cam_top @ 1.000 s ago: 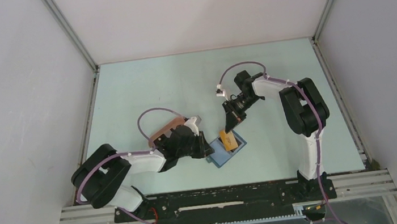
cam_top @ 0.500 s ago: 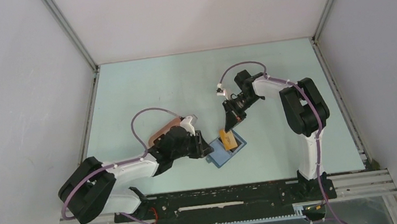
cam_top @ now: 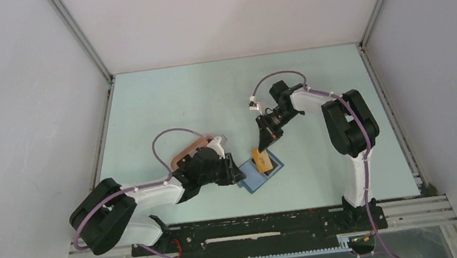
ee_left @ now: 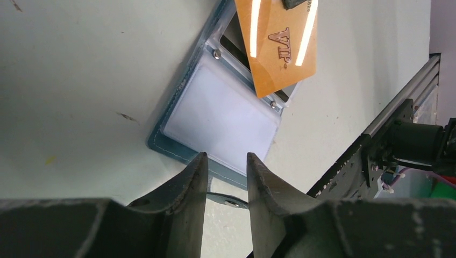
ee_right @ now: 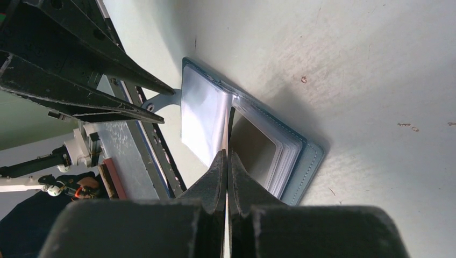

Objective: Put the credit cards into the card holder
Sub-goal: Insert the credit card into the card holder.

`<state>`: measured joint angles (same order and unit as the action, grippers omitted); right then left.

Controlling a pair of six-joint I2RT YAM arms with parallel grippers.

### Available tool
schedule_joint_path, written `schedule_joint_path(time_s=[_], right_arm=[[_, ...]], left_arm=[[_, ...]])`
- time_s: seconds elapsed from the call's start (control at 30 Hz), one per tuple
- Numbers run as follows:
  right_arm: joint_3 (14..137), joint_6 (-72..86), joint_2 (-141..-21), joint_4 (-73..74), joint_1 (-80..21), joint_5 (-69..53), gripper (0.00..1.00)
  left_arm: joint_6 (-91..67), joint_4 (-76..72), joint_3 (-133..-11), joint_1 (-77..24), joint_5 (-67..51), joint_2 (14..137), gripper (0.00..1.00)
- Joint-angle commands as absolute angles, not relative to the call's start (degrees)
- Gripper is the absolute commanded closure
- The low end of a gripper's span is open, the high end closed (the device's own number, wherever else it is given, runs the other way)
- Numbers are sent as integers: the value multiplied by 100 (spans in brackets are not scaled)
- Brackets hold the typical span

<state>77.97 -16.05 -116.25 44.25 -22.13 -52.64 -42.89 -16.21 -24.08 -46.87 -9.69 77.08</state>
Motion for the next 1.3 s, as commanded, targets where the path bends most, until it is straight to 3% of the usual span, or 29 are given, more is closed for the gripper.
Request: schedule_joint_path(time_s=[0.0, 1.27], right_arm=[[7772, -1539, -11268, 4355, -2114, -5248, 100], [7770, -1606, -11353, 4489, -2204, -5498, 100]], left_arm=[[-4427, -1629, -2272, -4726, -828, 7736, 62], [-4482, -1474, -2218, -4769, -608, 7778, 62]])
